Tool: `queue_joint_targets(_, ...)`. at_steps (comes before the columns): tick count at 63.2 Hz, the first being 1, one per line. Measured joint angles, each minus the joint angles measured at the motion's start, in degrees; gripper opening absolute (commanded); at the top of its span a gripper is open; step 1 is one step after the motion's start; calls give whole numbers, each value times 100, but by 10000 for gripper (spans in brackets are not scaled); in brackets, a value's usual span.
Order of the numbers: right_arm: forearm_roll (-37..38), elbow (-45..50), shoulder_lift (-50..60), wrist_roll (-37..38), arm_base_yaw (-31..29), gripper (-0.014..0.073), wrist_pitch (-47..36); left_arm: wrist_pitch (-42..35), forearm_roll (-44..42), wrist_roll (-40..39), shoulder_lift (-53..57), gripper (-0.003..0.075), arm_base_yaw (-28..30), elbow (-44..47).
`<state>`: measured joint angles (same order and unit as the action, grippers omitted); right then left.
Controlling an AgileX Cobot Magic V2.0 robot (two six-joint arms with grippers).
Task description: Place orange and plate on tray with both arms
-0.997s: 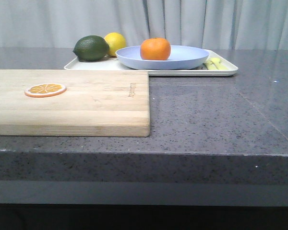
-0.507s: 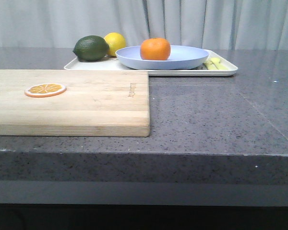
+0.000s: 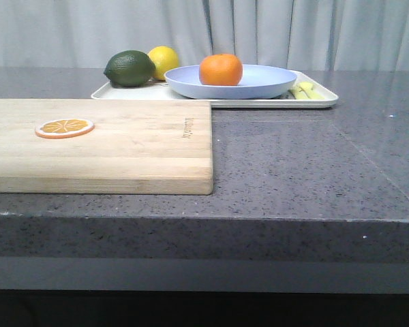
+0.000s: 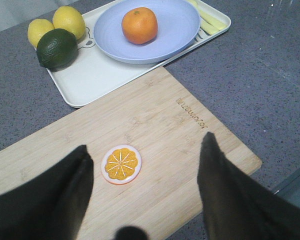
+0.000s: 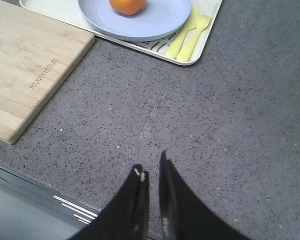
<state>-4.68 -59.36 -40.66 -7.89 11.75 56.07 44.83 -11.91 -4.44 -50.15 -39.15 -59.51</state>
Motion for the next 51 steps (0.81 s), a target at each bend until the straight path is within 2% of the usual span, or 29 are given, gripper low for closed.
queue_joint_targets(2, 0, 0, 0, 0, 0, -69, 0, 0, 0, 0, 0, 212, 0, 0)
queue_joint_targets(8, 0, 0, 0, 0, 0, -65, 0, 0, 0, 0, 0, 102, 0, 0)
queue_joint_targets(18, 0, 0, 0, 0, 0, -65, 0, 0, 0, 0, 0, -18, 0, 0)
queue_joint_targets(51, 0, 0, 0, 0, 0, -65, -7, -23, 0, 0, 12, -20, 0, 34)
